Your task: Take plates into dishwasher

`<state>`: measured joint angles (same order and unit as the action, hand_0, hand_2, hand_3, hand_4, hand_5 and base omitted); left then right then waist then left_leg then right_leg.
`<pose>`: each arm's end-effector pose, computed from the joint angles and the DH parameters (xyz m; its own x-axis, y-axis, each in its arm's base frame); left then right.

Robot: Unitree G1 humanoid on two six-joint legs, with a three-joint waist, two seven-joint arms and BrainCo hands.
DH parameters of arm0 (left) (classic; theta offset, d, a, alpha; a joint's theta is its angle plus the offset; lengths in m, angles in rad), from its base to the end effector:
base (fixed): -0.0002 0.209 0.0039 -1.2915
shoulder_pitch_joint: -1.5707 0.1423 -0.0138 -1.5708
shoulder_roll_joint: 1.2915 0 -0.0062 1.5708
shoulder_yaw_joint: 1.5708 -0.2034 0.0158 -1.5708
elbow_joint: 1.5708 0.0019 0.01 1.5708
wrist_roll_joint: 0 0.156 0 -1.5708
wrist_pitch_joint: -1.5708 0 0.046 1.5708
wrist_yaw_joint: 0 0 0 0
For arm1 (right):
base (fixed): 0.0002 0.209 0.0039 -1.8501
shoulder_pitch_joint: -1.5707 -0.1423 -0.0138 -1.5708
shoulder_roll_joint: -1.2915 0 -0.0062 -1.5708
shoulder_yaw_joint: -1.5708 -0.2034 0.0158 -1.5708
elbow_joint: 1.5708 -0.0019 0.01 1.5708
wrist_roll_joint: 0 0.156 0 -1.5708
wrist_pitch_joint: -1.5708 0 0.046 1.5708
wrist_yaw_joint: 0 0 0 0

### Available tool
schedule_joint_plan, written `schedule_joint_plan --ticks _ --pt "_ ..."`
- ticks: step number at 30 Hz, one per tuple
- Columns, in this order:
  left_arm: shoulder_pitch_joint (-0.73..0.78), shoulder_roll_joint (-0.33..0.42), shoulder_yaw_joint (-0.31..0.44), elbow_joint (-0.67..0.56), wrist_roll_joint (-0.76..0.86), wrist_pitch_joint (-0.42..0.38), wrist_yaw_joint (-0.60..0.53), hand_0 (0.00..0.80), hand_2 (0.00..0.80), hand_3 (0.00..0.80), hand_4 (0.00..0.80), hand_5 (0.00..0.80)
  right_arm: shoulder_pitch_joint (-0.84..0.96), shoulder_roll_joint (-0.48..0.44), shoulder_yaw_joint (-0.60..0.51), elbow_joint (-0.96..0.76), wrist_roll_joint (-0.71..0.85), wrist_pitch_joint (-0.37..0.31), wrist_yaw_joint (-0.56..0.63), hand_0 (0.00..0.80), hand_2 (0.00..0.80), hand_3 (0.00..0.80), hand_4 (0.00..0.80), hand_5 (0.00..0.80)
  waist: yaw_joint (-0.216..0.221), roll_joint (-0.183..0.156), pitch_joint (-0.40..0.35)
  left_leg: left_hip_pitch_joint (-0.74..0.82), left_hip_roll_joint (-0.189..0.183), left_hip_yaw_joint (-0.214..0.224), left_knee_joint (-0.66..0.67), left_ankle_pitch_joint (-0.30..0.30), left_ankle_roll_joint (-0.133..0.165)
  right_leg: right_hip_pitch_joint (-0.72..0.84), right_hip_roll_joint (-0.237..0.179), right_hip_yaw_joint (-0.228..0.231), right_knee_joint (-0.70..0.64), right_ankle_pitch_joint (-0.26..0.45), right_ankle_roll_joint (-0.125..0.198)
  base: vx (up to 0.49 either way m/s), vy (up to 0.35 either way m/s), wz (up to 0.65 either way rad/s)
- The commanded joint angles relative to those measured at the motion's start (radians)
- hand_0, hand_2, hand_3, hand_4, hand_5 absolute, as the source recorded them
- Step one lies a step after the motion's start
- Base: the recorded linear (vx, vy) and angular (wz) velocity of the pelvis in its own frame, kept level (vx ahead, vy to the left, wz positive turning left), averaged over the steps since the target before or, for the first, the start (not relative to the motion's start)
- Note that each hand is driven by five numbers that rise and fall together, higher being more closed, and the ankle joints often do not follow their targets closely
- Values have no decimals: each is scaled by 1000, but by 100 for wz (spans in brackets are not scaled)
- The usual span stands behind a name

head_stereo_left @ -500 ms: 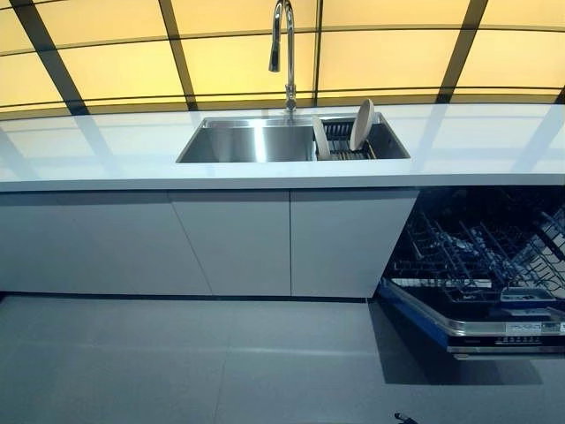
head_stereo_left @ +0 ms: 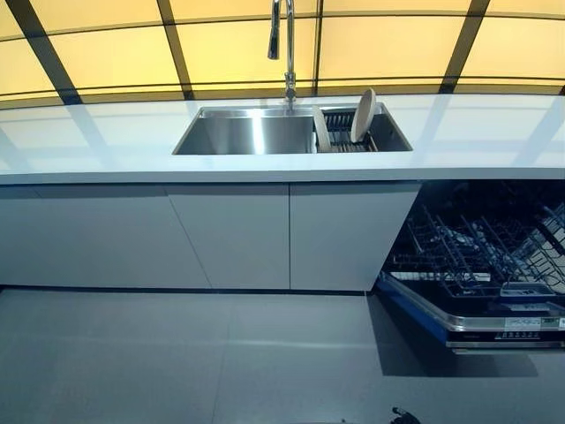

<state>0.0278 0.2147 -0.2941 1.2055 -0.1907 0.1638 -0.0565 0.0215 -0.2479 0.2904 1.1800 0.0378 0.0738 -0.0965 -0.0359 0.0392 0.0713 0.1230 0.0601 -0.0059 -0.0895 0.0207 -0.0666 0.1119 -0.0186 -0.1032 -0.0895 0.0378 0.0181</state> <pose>0.0611 0.2120 -0.1583 0.1515 0.0677 -0.9861 0.1204 0.9890 0.0864 0.0726 -0.2233 -0.1533 0.3004 -0.2358 -0.9242 -0.2239 0.9244 -0.3087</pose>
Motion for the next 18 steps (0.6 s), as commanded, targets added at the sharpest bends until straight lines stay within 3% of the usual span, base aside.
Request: schedule_joint_plan --ticks 1,18 --pt "-73 15 -4 25 -7 -3 -20 0 0 0 0 0 -50 11 37 18 -20 -7 11 0 0 0 0 0 16 -46 31 9 -96 20 2 -36 82 18 16 13 43 -51 35 47 -14 1" --pt "-69 -5 -10 34 5 -19 2 0 0 0 0 0 -60 13 31 13 -37 -42 -35 0 0 0 0 0 14 -51 47 16 -86 14 21 -38 79 18 28 17 88 -86 12 45 -32 2"
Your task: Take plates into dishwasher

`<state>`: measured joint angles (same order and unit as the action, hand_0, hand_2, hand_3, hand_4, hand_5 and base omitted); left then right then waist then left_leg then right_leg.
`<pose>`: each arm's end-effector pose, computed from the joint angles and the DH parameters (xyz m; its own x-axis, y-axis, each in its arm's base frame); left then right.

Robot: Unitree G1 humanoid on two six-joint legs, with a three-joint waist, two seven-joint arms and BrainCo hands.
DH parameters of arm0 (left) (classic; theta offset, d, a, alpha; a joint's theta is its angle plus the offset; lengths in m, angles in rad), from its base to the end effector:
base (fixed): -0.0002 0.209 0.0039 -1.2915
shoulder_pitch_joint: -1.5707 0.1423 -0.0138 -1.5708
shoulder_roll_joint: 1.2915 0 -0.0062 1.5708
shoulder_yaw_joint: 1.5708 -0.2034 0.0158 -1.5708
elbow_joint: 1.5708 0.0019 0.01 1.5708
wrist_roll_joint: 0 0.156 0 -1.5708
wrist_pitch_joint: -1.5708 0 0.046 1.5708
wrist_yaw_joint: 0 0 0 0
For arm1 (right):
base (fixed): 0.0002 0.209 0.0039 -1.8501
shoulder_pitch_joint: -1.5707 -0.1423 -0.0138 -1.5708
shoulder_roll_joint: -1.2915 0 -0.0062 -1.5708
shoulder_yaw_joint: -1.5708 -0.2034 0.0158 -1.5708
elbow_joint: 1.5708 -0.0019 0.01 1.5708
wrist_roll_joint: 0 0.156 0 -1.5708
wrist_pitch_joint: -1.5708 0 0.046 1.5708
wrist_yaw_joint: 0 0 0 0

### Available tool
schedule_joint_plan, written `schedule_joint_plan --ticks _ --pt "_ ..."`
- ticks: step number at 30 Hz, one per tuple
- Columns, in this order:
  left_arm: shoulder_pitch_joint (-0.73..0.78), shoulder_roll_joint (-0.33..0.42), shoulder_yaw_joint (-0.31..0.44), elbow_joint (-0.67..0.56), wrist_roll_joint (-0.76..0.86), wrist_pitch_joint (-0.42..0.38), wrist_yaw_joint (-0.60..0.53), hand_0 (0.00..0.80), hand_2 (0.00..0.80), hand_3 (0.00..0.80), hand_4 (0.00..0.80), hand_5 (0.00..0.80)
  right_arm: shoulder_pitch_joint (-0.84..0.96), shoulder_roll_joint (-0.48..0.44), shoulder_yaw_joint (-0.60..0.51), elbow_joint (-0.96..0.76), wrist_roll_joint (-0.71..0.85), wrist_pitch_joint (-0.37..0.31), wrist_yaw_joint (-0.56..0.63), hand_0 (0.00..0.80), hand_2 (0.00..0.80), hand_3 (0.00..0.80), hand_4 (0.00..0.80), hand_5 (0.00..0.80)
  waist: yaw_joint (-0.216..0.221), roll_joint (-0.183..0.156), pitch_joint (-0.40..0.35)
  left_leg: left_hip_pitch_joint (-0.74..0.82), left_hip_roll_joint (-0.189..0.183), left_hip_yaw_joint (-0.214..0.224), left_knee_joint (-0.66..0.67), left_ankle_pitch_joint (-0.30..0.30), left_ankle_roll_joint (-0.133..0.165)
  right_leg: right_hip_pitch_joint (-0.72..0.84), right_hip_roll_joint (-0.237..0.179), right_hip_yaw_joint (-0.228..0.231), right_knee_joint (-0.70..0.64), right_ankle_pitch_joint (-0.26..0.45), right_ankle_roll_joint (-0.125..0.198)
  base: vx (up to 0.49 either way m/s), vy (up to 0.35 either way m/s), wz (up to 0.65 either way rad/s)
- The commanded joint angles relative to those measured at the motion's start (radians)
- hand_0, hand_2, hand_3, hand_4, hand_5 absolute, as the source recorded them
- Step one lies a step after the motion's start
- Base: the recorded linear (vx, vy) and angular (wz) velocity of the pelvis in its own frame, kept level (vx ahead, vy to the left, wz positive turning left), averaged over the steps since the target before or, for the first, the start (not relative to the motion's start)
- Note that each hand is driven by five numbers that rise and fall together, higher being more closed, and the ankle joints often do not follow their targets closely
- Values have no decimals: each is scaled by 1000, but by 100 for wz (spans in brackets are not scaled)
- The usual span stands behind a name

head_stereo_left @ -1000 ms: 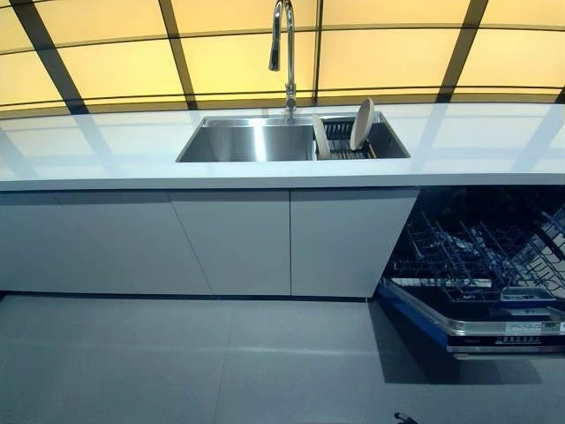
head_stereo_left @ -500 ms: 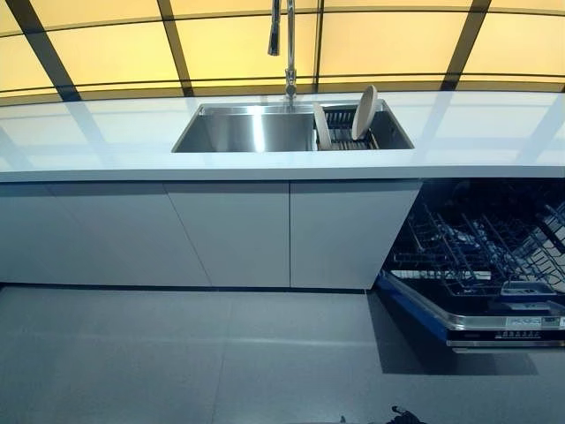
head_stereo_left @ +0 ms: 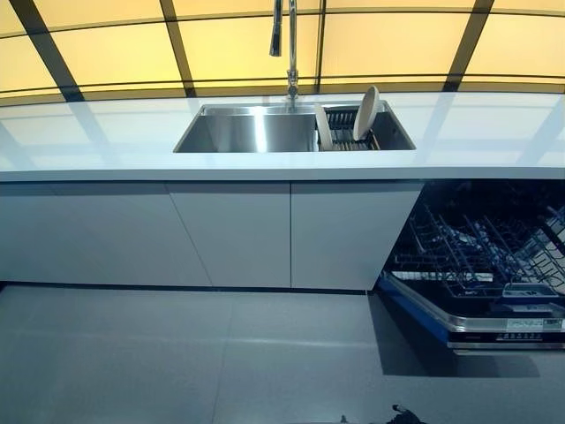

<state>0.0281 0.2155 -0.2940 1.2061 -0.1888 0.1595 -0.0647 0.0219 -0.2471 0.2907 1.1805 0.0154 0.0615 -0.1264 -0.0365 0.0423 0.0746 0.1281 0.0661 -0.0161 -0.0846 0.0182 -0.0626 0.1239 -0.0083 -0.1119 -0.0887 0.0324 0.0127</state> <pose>0.0610 0.2124 -0.1582 0.1538 0.0603 -0.9863 0.1235 0.9891 0.0798 0.0729 -0.2229 -0.1533 0.3203 -0.2595 -0.9111 -0.2337 0.9104 -0.3414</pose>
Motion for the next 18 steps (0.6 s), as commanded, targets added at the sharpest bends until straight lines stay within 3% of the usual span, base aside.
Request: schedule_joint_plan --ticks 1,6,7,9,11,12,15,16,17,18 --pt "-70 -7 -10 33 3 -15 15 0 0 0 0 0 -62 11 32 12 -18 -30 -5 0 0 0 0 0 15 -54 45 9 -91 25 19 -36 74 6 18 27 86 -81 17 47 -29 4" --pt "-72 -6 4 28 -25 -57 49 0 0 0 0 0 -80 3 37 12 -58 -52 -37 0 0 0 0 0 14 -60 56 -20 -86 31 108 -67 72 -19 10 21 133 -101 0 37 -20 2" --pt "-75 -5 18 28 -39 -61 58 0 0 0 0 0 -88 0 45 3 -65 -42 -54 0 0 0 0 0 19 -76 67 -64 -83 47 230 -87 73 -38 -6 12 171 -110 -13 -12 -70 2" --pt "-76 -3 42 37 -61 -74 59 0 0 0 0 0 -95 -14 63 -9 -82 -39 -31 0 0 0 0 0 31 -102 93 -188 -83 63 484 -58 74 -56 -23 4 211 -121 -41 7 -111 2" --pt "-67 -6 76 43 -136 -78 52 0 0 0 0 0 -96 -24 74 -13 -126 -26 24 0 0 0 0 0 55 -101 131 -337 -97 76 609 13 65 -46 -9 28 245 -139 -59 110 -91 -4" --pt "-66 -7 80 43 -141 -77 55 0 0 0 0 0 -96 -25 75 -12 -141 -15 36 0 0 0 0 0 60 -97 137 -356 -98 75 619 20 63 -43 -4 34 250 -143 -59 238 -38 -5" --pt "-22 0 118 58 -127 -75 74 0 0 0 0 0 -96 -30 77 34 -159 -11 63 0 0 0 0 0 135 -27 163 -407 -67 90 248 215 -5 82 78 85 216 -183 -32 431 21 -22" --pt "-18 2 120 60 -123 -69 75 0 0 0 0 0 -96 -30 75 36 -156 -5 69 0 0 0 0 0 143 -26 165 -408 -66 88 212 233 -9 101 79 92 208 -186 -29 450 60 -50" --pt "2 3 123 68 -122 -61 82 0 0 0 0 0 -99 -30 74 48 -143 5 85 0 0 0 0 0 179 -16 160 -445 -55 46 87 303 -35 159 87 133 192 -198 -21 399 64 -57" --pt "15 3 130 71 -117 -52 87 0 0 0 0 0 -100 -30 72 54 -124 16 83 0 0 0 0 0 195 -23 162 -450 -61 37 53 323 -39 195 78 157 186 -214 -16 463 115 -48"
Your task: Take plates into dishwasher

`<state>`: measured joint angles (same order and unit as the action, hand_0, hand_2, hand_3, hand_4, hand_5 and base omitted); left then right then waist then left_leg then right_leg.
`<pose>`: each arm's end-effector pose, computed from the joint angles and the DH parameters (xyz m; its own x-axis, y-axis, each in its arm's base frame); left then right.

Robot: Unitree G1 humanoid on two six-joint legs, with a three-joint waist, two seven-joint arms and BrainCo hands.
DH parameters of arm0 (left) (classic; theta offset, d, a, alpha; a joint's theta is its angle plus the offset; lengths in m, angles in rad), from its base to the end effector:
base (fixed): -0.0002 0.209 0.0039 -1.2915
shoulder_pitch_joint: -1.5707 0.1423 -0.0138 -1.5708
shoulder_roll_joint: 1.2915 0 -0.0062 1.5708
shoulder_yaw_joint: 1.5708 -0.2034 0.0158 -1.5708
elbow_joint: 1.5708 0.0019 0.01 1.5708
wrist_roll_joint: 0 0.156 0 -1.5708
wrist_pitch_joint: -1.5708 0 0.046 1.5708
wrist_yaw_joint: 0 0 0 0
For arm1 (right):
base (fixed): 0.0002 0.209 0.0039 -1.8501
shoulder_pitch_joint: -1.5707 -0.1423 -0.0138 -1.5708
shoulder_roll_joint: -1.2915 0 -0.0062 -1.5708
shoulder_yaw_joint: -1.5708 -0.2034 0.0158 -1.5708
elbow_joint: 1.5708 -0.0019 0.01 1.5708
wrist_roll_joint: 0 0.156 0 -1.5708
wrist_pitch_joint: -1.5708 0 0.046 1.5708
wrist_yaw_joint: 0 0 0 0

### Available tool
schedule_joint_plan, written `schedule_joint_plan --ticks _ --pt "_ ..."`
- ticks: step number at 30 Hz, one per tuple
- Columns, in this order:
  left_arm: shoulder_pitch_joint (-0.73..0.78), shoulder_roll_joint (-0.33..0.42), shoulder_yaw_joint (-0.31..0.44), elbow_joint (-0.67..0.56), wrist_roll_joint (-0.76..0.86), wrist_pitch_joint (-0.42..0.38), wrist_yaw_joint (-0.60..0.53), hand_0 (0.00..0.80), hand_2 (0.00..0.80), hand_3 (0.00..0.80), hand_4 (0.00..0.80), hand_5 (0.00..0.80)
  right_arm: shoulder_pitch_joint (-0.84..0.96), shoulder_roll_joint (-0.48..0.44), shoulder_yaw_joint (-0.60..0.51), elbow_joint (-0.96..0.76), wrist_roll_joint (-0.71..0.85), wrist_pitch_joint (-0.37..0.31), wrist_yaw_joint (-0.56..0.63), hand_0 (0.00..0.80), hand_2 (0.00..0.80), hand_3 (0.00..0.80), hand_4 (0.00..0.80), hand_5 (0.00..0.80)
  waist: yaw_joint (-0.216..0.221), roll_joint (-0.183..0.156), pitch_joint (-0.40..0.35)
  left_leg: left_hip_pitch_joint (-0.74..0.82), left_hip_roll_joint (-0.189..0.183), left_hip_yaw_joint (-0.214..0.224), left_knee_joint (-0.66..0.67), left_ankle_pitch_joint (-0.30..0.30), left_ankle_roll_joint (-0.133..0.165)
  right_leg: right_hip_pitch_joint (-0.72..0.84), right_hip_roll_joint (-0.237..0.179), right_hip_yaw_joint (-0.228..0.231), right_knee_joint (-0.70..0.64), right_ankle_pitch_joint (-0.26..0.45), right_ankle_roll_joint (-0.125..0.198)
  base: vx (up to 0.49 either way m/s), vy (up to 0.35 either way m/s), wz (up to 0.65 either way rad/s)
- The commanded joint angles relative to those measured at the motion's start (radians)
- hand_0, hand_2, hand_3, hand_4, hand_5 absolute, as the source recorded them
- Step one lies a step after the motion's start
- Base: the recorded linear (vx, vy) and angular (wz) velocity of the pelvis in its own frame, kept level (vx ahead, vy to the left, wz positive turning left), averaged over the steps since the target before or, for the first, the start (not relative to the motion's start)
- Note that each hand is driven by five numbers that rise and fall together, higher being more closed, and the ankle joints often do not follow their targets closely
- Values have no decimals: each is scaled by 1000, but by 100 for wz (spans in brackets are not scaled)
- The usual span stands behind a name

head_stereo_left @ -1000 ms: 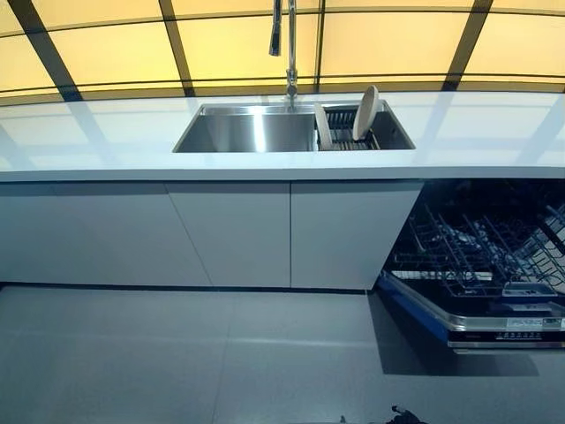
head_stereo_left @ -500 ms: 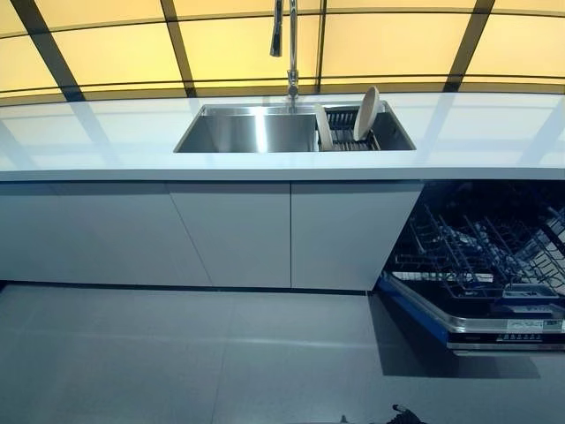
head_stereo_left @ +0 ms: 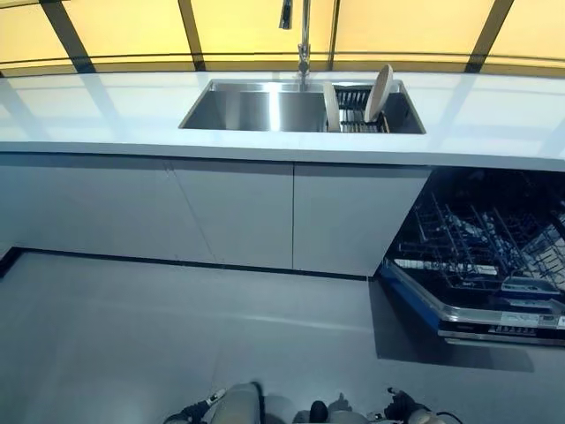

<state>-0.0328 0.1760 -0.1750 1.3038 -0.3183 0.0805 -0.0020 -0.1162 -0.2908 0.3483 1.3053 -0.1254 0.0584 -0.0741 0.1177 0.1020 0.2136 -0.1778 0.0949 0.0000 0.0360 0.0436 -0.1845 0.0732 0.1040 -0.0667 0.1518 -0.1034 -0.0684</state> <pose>0.0727 0.2076 -0.1590 0.2139 0.1112 -0.9705 -0.1252 0.9884 0.0857 0.1056 -0.2427 -0.1442 0.3404 -0.2725 -0.8999 -0.4201 0.8122 -0.4048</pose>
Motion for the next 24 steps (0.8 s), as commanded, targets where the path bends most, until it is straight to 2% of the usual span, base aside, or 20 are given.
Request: schedule_joint_plan --ticks 1,2,4,5,7,10,13,15,17,18,20,21,22,23,24 --pt "90 38 22 -20 28 39 31 0 0 0 0 0 37 13 0 -64 30 30 23 0 0 0 0 0 50 -84 15 -151 -88 34 -69 274 92 275 -44 136 -51 -102 69 377 136 -41" --pt "101 36 31 -9 39 46 30 0 0 0 0 0 35 14 -11 -58 36 34 17 0 0 0 0 0 51 -87 4 -140 -85 59 -82 232 104 286 -59 147 -37 -112 81 382 157 -58" --pt "112 42 46 6 63 53 32 0 0 0 0 0 32 19 -27 -50 40 41 7 0 0 0 0 0 50 -88 -10 -125 -80 76 -67 207 119 296 -72 151 -15 -131 91 305 94 -67" --pt "116 52 46 19 76 49 34 0 0 0 0 0 36 25 -37 -47 43 50 -9 0 0 0 0 0 50 -89 -15 -125 -80 58 -17 189 123 294 -81 146 2 -143 93 296 40 -27" --pt "116 69 51 23 63 48 39 0 0 0 0 0 51 35 -36 -42 7 57 14 0 0 0 0 0 47 -94 -24 -115 -77 51 17 161 125 287 -96 125 1 -139 96 325 27 -27" --pt "85 87 35 -1 74 72 41 0 0 0 0 0 42 46 -15 -35 -24 30 14 0 0 0 0 0 55 -91 -34 -106 -77 41 -6 173 132 286 -113 101 -33 -132 98 185 8 -34" --pt "61 86 13 -6 79 79 38 0 0 0 0 0 32 41 4 -52 -14 27 -10 0 0 0 0 0 56 -86 -42 -128 -71 44 -27 202 123 302 -110 107 -65 -145 88 150 18 -20" --pt "56 81 5 -13 81 88 29 0 0 0 0 0 34 37 8 -66 -11 26 -5 0 0 0 0 0 54 -87 -50 -125 -69 50 -47 210 117 316 -118 102 -89 -142 93 168 34 -13" --pt "55 74 5 -24 69 99 11 0 0 0 0 0 38 30 2 -83 -28 39 10 0 0 0 0 0 47 -91 -63 -100 -58 73 -79 205 113 321 -141 74 -108 -123 113 198 64 -7" --pt "53 69 7 -29 65 108 5 0 0 0 0 0 42 29 -3 -86 -38 53 9 0 0 0 0 0 43 -95 -76 -82 -59 84 -86 190 119 318 -162 45 -107 -105 132 190 76 -1" --pt "47 61 8 -31 56 120 -5 0 0 0 0 0 40 26 -14 -81 -35 72 2 0 0 0 0 0 38 -102 -90 -54 -67 87 -87 165 134 307 -195 20 -92 -70 157 160 85 -9" --pt "45 58 7 -31 49 122 -3 0 0 0 0 0 38 26 -19 -77 -33 77 1 0 0 0 0 0 34 -104 -95 -44 -71 85 -87 156 141 298 -205 16 -82 -53 166 227 138 -18" --pt "38 57 2 -28 53 111 4 0 0 0 0 0 31 27 -36 -65 -20 87 -21 0 0 0 0 0 24 -108 -108 -15 -89 71 -85 127 167 272 -221 16 -33 -18 178 236 139 -16" --pt "33 60 -2 -26 75 101 2 0 0 0 0 0 31 28 -42 -61 -9 88 -29 0 0 0 0 0 22 -113 -112 -10 -104 62 -75 115 181 267 -224 20 -2 3 181 228 128 -11" --pt "32 61 -4 -25 82 97 4 0 0 0 0 0 32 28 -44 -60 -1 88 -34 0 0 0 0 0 21 -115 -114 -10 -109 59 -71 112 185 265 -225 21 6 10 182 198 89 0"
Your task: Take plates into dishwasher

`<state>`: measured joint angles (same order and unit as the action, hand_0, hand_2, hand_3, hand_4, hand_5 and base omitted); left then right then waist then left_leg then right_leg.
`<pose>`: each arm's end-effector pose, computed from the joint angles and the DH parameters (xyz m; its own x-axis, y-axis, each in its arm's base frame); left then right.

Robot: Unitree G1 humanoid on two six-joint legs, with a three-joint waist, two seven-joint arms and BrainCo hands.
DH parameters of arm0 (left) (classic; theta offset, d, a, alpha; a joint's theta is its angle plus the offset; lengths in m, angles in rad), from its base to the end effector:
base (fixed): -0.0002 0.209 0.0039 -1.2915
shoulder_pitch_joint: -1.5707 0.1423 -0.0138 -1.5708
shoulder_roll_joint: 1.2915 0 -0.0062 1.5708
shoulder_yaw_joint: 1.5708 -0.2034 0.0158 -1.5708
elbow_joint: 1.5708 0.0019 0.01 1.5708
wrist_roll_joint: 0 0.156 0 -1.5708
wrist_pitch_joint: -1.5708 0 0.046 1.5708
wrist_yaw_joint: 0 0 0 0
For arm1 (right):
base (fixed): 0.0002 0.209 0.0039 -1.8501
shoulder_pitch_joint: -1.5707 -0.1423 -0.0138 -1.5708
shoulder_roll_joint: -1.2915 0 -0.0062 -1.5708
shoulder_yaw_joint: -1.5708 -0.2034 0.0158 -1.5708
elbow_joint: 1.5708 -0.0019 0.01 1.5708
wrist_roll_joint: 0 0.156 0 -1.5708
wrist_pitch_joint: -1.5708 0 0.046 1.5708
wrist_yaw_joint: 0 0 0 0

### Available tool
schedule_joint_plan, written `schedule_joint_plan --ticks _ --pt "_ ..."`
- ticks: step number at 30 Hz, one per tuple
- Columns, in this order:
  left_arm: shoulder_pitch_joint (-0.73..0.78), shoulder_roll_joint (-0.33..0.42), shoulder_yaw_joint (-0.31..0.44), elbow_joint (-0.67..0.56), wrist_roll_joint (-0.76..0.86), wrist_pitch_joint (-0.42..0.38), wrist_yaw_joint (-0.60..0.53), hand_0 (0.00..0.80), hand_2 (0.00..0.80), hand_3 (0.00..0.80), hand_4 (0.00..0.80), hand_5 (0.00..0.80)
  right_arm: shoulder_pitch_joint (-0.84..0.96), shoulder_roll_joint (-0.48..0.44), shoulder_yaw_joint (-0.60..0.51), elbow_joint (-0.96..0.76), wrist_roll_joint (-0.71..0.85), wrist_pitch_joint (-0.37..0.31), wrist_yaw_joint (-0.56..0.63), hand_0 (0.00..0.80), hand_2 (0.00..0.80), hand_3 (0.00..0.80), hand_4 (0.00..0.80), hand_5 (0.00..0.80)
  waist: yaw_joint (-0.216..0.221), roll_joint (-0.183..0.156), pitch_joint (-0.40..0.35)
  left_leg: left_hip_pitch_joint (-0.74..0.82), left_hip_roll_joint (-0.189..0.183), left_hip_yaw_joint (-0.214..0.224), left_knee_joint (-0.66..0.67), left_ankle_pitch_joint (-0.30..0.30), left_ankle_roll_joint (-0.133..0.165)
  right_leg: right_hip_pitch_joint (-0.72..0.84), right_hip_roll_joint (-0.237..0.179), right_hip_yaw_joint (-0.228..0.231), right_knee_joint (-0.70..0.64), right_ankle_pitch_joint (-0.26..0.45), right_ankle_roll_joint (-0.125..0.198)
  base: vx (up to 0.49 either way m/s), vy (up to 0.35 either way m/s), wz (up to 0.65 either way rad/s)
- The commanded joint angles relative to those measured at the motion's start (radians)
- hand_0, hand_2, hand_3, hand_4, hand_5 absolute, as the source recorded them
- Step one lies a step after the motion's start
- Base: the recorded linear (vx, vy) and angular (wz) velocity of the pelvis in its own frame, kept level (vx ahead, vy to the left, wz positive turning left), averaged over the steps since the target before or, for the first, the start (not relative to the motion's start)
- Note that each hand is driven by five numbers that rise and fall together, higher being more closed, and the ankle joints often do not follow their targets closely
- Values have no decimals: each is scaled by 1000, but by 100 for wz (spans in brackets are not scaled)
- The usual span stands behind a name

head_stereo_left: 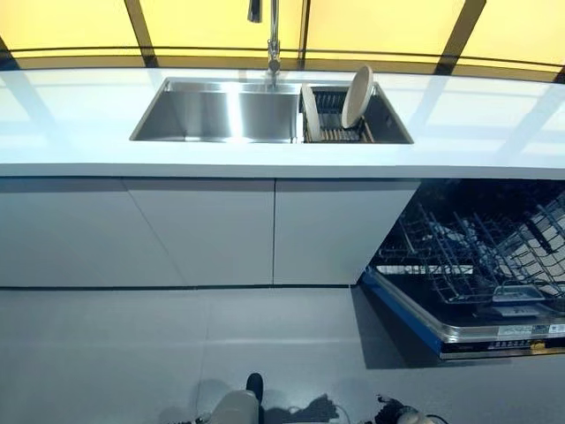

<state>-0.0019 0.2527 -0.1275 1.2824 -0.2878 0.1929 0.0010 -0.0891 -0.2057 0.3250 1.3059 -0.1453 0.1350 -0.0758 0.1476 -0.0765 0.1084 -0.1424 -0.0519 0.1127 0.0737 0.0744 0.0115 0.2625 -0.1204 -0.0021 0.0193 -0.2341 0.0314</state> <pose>0.0595 0.2395 -0.1540 0.0968 0.1843 -0.9781 -0.1477 0.9745 0.1690 0.0917 -0.2131 -0.1544 0.2509 -0.2396 -0.9379 -0.4315 0.8396 -0.3299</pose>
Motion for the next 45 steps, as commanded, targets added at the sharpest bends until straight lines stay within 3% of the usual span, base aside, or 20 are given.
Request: schedule_joint_plan --ticks 1,2,5,7,8,11,13,18,22,24,28,30,32,34,36,38,39,41,43,45 --pt "-8 -9 -63 -1 82 -33 -1 0 0 0 0 0 7 -53 -30 -58 38 18 -46 0 0 0 0 0 -10 56 -18 -45 17 -60 -93 72 5 70 -1 -34 190 196 95 254 115 4" --pt "-19 1 -74 -4 88 -40 3 0 0 0 0 0 11 -49 -43 -52 48 10 -70 0 0 0 0 0 -23 56 -25 -29 7 -57 -80 52 24 6 -15 -28 350 293 115 353 140 -2" --pt "-46 18 -84 -10 108 -30 29 0 0 0 0 0 26 -52 -57 -44 82 -18 -116 0 0 0 0 0 -76 73 -8 41 9 -73 -66 10 36 -177 27 -16 522 340 109 340 48 21" --pt "-54 21 -80 -7 86 -28 51 0 0 0 0 0 18 -58 -53 -41 88 -29 -115 0 0 0 0 0 -107 82 9 103 25 -75 -73 0 18 -276 -1 -52 452 330 93 338 -116 34" --pt "-67 24 -90 0 69 -33 54 0 0 0 0 0 10 -66 -50 -39 87 -49 -113 0 0 0 0 0 -122 90 16 135 49 -79 -77 -12 1 -310 -11 -69 286 285 76 339 -303 4" --pt "-97 19 -86 23 63 -46 59 0 0 0 0 0 -17 -65 -46 -40 77 -71 -130 0 0 0 0 0 -160 60 39 183 31 -106 -76 -85 -14 -410 -52 -64 -10 441 120 302 -364 21" --pt "-103 17 -76 26 49 -51 62 0 0 0 0 0 -38 -65 -43 -46 55 -70 -127 0 0 0 0 0 -174 66 55 207 38 -123 -68 -115 -11 -466 -41 -56 -46 464 122 276 -284 24" --pt "-62 12 -49 26 80 -99 38 0 0 0 0 0 -30 -68 -22 -66 78 -38 -123 0 0 0 0 0 -176 40 45 230 79 -120 59 -193 -10 -403 -39 -51 83 363 90 362 -224 47" --pt "-90 -2 -114 -15 247 -161 -61 0 0 0 0 0 -18 -84 -42 -68 82 -32 -136 0 0 0 0 0 -176 39 40 244 127 -107 48 -181 -38 -364 -52 -96 88 329 84 223 -67 51" --pt "-95 -8 -152 -21 175 -114 -14 0 0 0 0 0 -35 -94 -25 -70 64 -36 -138 0 0 0 0 0 -175 51 43 250 130 -121 10 -165 -47 -375 -58 -108 104 320 93 162 -11 20" --pt "-79 19 -117 9 188 -65 5 0 0 0 0 0 -54 -97 -13 -81 71 -69 -135 0 0 0 0 0 -167 57 44 270 127 -135 18 -186 -57 -385 -69 -133 142 294 91 180 -50 -2" --pt "-60 28 -85 28 166 -54 20 0 0 0 0 0 -51 -98 -9 -92 57 -61 -118 0 0 0 0 0 -166 52 35 275 144 -140 113 -175 -77 -369 -67 -150 146 274 63 208 -67 -6" --pt "-53 24 -60 36 121 -58 25 0 0 0 0 0 -41 -103 4 -99 21 -48 -95 0 0 0 0 0 -158 37 33 209 147 -133 343 -62 -86 -325 -62 -170 120 258 22 181 -62 -5" --pt "-49 6 -48 34 95 -59 26 0 0 0 0 0 -33 -109 14 -100 -2 -39 -88 0 0 0 0 0 -137 29 54 32 100 -126 516 -12 -75 -275 -59 -156 115 236 -5 246 64 -3" --pt "-44 -12 -54 24 75 -52 35 0 0 0 0 0 -31 -107 15 -79 7 -18 -96 0 0 0 0 0 -114 63 73 -25 104 -99 352 -3 -83 -218 -35 -131 121 199 13 371 284 -15" --pt "-47 -13 -70 21 80 -55 34 0 0 0 0 0 -36 -98 0 -54 -5 -22 -97 0 0 0 0 0 -79 102 83 -46 163 -72 48 81 -107 -138 -11 -108 112 161 49 435 329 -26" --pt "-51 -13 -73 20 86 -56 30 0 0 0 0 0 -41 -95 -5 -50 -16 -14 -87 0 0 0 0 0 -57 98 91 -59 162 -91 -17 114 -112 -90 -18 -91 101 143 62 390 258 -21" --pt "-47 -17 -59 18 110 -46 25 0 0 0 0 0 -51 -90 -9 -48 -32 4 -67 0 0 0 0 0 -40 92 86 -70 155 -124 -25 107 -103 -63 -27 -75 106 110 69 284 202 -30" --pt "-53 -3 -59 20 130 -60 43 0 0 0 0 0 -44 -83 -9 -42 -52 39 -60 0 0 0 0 0 -50 75 59 -37 154 -66 16 51 -81 -59 -68 -97 117 105 99 241 196 -48" --pt "-69 21 -70 22 128 -74 29 0 0 0 0 0 -36 -78 -5 -36 -95 8 -24 0 0 0 0 0 -51 70 53 -7 148 -80 13 30 -73 -87 -96 -120 135 118 104 226 114 -47"
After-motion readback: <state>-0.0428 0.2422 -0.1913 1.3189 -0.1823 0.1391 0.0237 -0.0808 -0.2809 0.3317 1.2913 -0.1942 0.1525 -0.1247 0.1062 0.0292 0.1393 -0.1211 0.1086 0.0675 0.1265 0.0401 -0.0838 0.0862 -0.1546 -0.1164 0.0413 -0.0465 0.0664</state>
